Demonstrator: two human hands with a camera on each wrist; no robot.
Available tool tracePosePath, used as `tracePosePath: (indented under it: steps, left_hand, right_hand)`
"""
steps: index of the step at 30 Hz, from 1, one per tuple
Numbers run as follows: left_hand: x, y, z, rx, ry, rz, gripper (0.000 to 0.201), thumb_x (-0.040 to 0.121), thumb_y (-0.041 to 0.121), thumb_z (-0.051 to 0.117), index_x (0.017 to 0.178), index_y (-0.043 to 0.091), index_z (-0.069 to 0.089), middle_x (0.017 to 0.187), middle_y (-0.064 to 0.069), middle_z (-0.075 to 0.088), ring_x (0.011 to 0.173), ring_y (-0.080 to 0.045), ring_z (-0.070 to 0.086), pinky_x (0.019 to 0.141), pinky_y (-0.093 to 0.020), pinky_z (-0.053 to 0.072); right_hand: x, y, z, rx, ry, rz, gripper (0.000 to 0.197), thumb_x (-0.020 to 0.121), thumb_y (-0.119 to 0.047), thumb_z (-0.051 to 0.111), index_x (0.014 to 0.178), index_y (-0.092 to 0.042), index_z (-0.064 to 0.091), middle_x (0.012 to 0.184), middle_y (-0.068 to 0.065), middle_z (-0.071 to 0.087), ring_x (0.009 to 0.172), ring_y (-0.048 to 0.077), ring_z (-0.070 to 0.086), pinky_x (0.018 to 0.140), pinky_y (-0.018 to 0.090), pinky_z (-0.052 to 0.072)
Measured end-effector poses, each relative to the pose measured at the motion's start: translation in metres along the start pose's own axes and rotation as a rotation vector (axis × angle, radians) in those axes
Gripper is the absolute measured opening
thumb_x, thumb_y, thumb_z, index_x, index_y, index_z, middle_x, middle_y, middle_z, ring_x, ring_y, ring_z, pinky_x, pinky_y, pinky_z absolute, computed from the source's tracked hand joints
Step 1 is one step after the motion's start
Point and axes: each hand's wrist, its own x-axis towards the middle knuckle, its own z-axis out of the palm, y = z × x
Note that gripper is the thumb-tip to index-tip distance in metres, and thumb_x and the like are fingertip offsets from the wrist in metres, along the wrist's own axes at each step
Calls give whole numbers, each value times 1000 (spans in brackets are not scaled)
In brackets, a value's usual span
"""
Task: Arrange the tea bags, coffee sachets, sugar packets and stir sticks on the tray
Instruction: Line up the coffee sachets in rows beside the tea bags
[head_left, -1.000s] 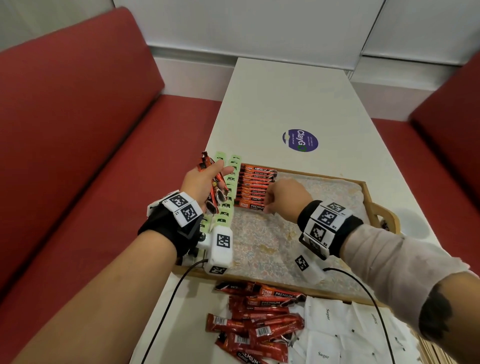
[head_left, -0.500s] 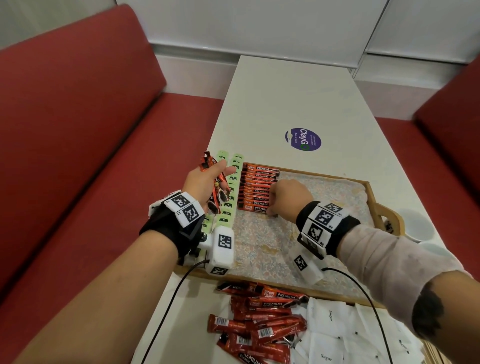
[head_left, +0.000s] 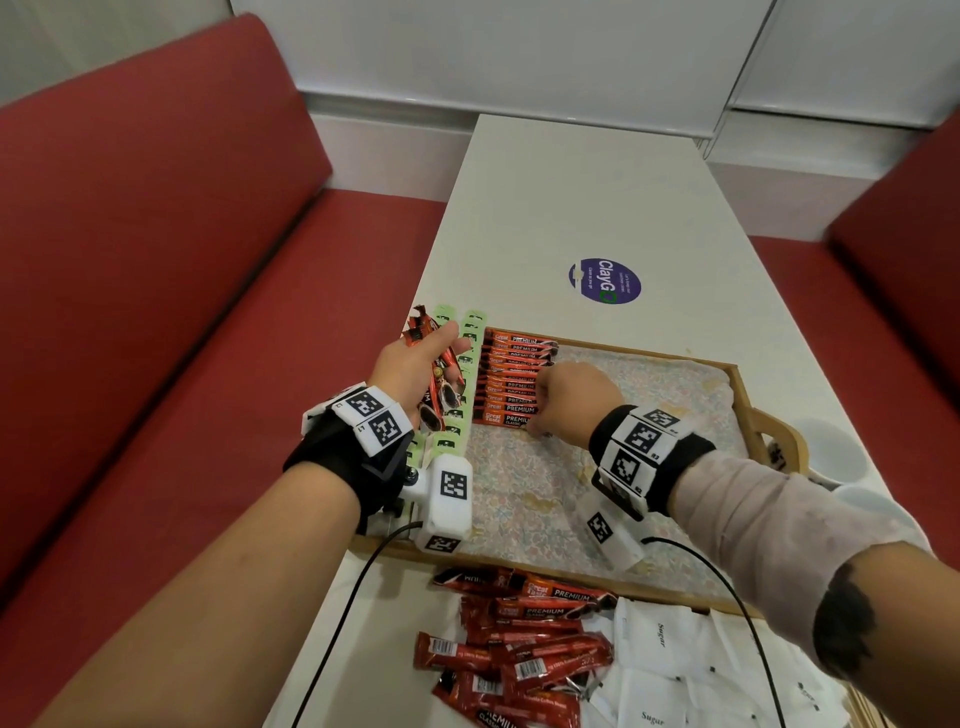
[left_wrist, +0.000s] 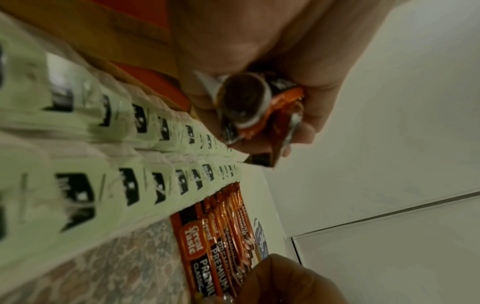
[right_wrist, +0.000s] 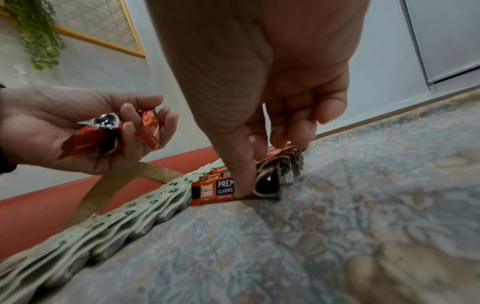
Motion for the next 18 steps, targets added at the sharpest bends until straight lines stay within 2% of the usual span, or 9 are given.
tracePosePath:
  steps: [3,7,10,13,16,18]
  left_hand:
    - [1,0,0,36,34,-7,22,87,34,66,82,14,60,48,0,50,35,-14,44,42,-21,40]
    - [0,-1,4,21,38,5,22,85,33,69,79,16,56,51,-1,48,37,-15,43,44,-21,39]
    - [-1,-2,9,17,39,23,20,83,33,70,79,17,59,51,0,48,40,-12,44,44,-20,41]
    - [-4,-1,14,0,30,36,18,84,30,71,77,18,60,53,3,49,40,-7,45,41,-18,42]
    - [-4,-2,14,24,27,56,17,83,31,71,77,19,60,55,5,50,39,-4,46,40,-17,43]
    - [-3,-4,13,57,28,60,19,82,34,71,77,20,60,52,4,49,40,-6,46,42,-18,43]
  right_hand:
    - [-5,-5,-5,71,33,-35,25,76,-29,71,67,-24,48,65,-10,50,63,11,51,49,20,31]
    - [-13,-22,-16,200,104,-133,34,75,-39,70,65,-26,40,63,-9,48,58,10,46,51,25,30]
    - [-18,-35,-22,250,92,-208,24,79,-43,68,74,-30,49,72,-11,54,64,6,49,57,25,34]
    - [-18,-40,-22,312,96,-218,22,82,-39,68,91,-21,57,87,-5,63,77,12,55,63,24,37]
    - [-17,-40,-21,382,73,-222,18,84,-26,68,98,-18,61,89,-1,65,77,12,56,67,24,39]
    - [-18,-39,-22,451,27,-221,23,84,-16,67,107,-15,62,87,-3,65,74,8,57,68,21,42]
